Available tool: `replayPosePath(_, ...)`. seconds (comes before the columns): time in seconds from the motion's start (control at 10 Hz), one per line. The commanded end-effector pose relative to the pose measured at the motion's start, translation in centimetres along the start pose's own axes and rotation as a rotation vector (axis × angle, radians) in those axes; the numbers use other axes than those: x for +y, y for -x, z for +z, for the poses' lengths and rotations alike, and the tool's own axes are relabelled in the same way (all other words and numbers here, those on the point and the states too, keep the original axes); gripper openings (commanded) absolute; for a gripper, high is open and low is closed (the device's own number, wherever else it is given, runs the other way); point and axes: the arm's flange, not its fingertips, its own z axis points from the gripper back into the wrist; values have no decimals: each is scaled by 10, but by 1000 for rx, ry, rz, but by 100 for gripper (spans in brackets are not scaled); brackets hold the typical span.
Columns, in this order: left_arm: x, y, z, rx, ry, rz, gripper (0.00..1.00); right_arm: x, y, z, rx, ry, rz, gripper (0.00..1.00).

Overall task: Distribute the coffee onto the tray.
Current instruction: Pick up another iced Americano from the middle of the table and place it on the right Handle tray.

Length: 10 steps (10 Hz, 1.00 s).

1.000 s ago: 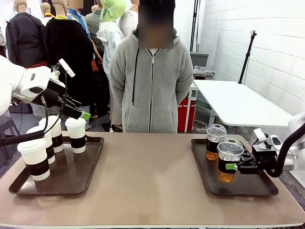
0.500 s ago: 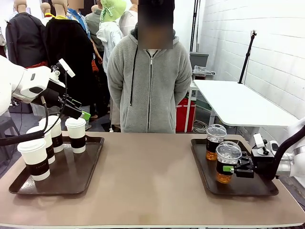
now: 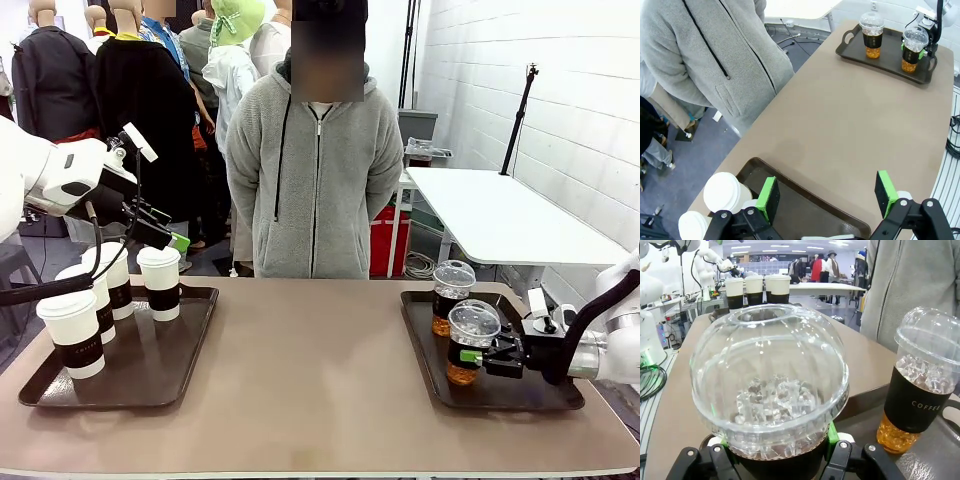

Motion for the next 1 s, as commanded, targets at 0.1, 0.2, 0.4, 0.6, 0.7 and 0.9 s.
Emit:
replayPosePath(0.1, 3, 3, -2, -5, 11, -11, 100, -3, 4, -6, -13, 6, -8, 73)
replayPosePath(0.2, 3, 3, -2, -5, 11, -11, 100, -1, 3, -6, -10, -5, -34, 93)
replayPosePath(0.4, 3, 3, -2, -5, 11, -11, 100, 2, 2, -2, -14, -6, -48, 100)
replayPosePath(0.6, 3, 3, -2, -5, 11, -11, 100, 3, 2, 2, -8, 0, -63, 100)
replayPosePath(0.7, 3, 3, -2, -5, 11, -11, 100, 6, 2, 6, -9, 5, -73, 100)
replayPosePath(0.9, 3, 3, -2, -5, 11, -11, 100, 16, 6, 22, -9, 29, -92, 100)
